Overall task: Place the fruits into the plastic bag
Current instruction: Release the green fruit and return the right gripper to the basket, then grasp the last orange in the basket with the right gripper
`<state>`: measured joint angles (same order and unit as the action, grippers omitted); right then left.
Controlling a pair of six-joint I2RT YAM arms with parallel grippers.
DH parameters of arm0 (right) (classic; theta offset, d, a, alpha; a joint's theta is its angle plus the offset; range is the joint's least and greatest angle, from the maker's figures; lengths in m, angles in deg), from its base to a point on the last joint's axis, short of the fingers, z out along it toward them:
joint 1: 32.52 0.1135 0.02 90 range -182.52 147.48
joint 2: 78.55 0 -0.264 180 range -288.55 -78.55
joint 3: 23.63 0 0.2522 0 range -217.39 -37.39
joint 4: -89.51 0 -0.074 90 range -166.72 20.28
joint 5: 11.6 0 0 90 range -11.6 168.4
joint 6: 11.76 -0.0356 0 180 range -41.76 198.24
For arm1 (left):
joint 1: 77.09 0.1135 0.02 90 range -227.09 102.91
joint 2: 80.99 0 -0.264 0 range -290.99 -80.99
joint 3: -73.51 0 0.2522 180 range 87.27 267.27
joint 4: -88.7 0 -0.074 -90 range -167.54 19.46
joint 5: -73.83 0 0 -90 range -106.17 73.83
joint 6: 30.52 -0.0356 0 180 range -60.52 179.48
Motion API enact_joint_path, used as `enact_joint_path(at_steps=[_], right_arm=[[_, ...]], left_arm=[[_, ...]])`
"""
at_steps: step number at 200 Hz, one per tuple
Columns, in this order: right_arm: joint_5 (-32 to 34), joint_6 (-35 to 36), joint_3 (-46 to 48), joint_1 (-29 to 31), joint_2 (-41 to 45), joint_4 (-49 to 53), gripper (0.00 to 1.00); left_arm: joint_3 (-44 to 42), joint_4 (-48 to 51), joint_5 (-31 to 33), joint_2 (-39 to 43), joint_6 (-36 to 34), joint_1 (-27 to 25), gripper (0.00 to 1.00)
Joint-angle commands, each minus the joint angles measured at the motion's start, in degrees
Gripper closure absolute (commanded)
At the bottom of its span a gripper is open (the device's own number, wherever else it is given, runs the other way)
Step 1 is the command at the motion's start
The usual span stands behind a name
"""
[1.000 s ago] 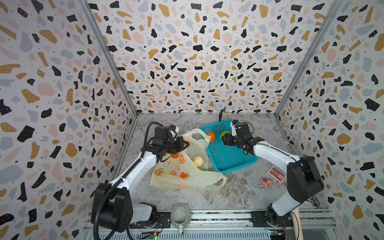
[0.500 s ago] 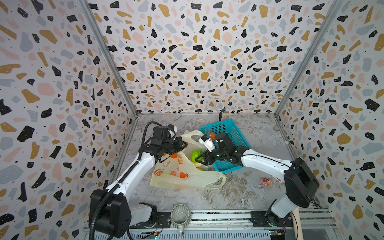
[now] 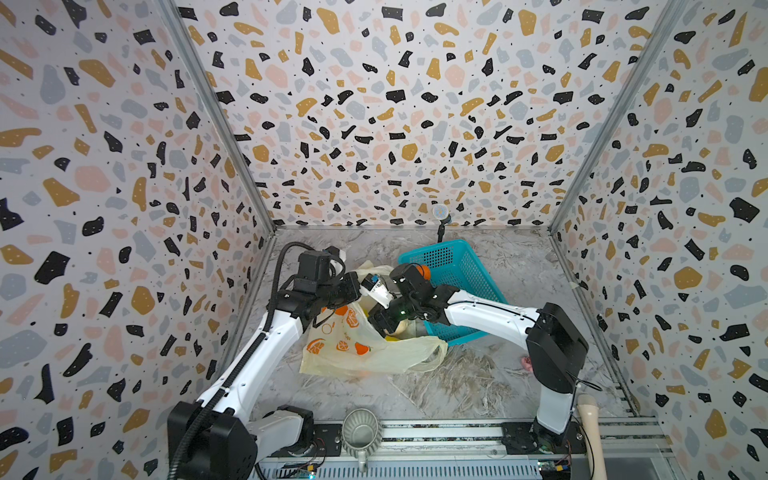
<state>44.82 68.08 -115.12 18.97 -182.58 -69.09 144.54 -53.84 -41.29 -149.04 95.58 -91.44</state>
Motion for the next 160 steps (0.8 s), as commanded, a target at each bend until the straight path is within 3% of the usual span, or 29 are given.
enact_joint_path(at_steps=[1,37,65,122,160], right_arm=[[-1.27,-2.67,5.06,-5.61,10.93,-3.91,0.17],[0.09,-7.32,16.05,-16.44,24.23,-9.11,0.17],[7.23,-12.56,20.38,-23.83,25.83,-10.85,0.17],[13.36,-13.58,3.86,-25.29,4.23,-2.85,0.17],[11.70,-14.47,-8.07,-25.82,-10.85,-0.58,0.17]], left_arm=[[0.23,-2.99,-1.76,0.21,0.11,-0.21,1.00],[0.21,-3.92,-1.86,-0.80,0.37,-0.23,1.00],[0.38,-4.34,-2.04,-1.60,0.53,-0.31,1.00],[0.32,-4.46,-2.47,-1.60,0.39,-0.30,1.00],[-0.12,-5.02,-2.56,-1.11,0.38,-0.26,1.00]])
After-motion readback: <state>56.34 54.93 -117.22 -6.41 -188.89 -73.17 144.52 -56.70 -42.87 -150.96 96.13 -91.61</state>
